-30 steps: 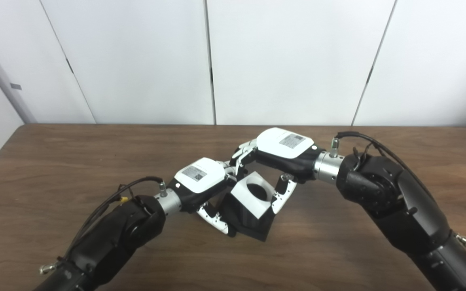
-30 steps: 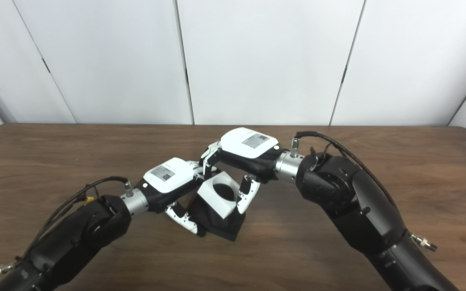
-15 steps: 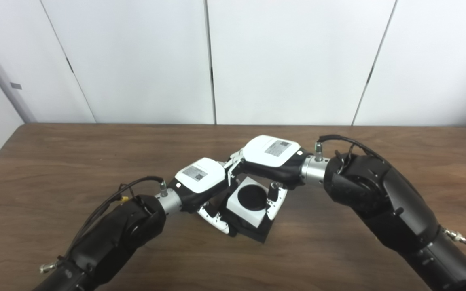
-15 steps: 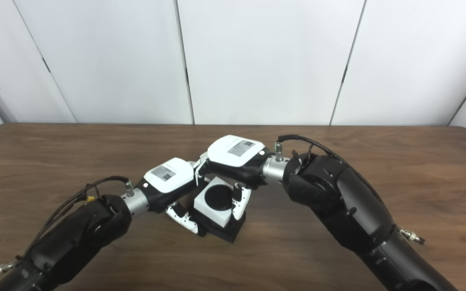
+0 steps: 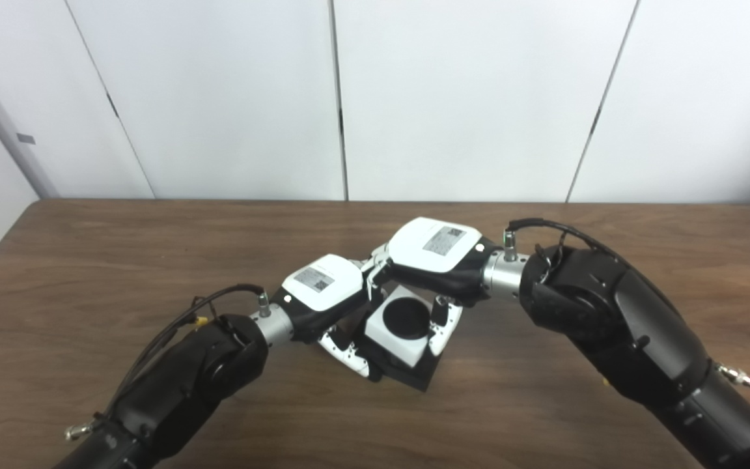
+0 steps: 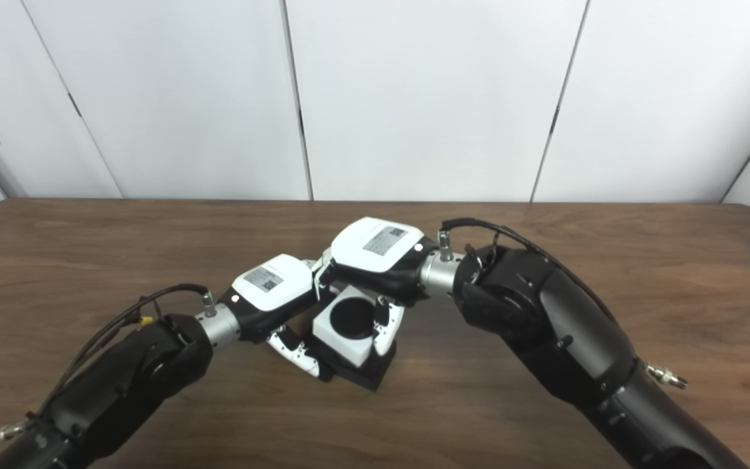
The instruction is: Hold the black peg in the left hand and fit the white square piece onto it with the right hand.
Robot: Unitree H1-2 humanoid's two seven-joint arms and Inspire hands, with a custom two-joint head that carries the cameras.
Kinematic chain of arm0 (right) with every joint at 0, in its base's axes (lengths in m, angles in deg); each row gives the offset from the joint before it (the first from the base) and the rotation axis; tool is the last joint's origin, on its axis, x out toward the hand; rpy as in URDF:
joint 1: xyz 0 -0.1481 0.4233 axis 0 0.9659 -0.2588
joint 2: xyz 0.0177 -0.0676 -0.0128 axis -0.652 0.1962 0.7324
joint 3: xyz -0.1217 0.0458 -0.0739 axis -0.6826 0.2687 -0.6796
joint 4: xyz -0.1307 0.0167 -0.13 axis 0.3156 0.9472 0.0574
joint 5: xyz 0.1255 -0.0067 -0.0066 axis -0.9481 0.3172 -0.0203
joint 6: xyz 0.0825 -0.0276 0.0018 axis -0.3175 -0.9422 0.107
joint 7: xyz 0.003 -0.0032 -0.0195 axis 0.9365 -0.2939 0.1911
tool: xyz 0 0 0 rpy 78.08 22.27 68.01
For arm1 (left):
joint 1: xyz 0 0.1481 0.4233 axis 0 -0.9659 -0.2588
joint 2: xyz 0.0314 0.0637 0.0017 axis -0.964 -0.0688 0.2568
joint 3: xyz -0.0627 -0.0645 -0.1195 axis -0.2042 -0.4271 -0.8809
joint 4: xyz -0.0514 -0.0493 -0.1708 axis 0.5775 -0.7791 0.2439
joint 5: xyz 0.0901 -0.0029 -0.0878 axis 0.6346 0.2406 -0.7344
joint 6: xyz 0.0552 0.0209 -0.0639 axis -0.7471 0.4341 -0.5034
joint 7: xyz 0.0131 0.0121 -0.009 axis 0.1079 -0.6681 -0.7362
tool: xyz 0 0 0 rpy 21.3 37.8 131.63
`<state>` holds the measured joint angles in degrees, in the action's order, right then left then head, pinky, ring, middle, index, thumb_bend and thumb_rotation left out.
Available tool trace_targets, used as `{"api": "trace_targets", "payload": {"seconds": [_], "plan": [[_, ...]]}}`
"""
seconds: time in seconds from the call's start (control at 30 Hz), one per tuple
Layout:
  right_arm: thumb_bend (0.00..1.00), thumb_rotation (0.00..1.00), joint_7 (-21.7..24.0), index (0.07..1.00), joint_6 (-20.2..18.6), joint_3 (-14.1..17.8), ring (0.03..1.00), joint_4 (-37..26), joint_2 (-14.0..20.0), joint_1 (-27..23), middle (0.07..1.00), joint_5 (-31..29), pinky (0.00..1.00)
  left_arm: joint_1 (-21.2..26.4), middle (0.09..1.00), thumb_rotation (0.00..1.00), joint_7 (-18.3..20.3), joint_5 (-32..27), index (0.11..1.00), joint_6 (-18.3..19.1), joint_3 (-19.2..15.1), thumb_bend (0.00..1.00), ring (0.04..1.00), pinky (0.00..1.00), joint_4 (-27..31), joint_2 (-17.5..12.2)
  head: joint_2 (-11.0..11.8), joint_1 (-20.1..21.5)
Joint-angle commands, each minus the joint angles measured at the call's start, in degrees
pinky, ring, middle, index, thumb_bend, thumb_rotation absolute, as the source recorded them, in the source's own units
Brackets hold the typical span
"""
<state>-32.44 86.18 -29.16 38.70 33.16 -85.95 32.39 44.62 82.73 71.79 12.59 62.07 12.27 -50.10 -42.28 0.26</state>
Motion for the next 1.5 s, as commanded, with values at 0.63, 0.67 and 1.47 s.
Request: {"api": "trace_targets", "payload": {"seconds": [0.63, 0.67, 1.47], "plan": [[0.97, 0.34, 1.83, 0.864, -1.11, 2.93, 0.904, -1.57, 1.4, 0.06, 0.886, -2.69, 0.89, -2.03, 0.908, 0.08, 3.82, 3.69, 0.494, -0.5, 2.4, 0.52, 0.94, 0.89, -1.77, -0.25, -0.24, 0.45], [0.95, 0.33, 0.67, 0.846, -1.04, 3.86, 0.897, -1.66, 1.41, 0.28, 0.878, -2.88, 0.89, -2.04, 0.906, 0.08, 3.73, 3.69, 0.494, -0.56, 2.38, 0.52, 0.937, 0.88, -1.79, -0.27, -0.24, 0.45], [0.77, 0.3, -21.62, 0.773, -6.54, 25.27, 0.83, 1.11, -2.58, 13.13, 0.849, -10.9, 0.68, -2.49, 0.909, 0.08, 2.71, 3.11, 0.493, -2.2, 1.61, 0.52, 0.925, 0.86, -2.58, -1.18, -0.43, 0.9]]}}
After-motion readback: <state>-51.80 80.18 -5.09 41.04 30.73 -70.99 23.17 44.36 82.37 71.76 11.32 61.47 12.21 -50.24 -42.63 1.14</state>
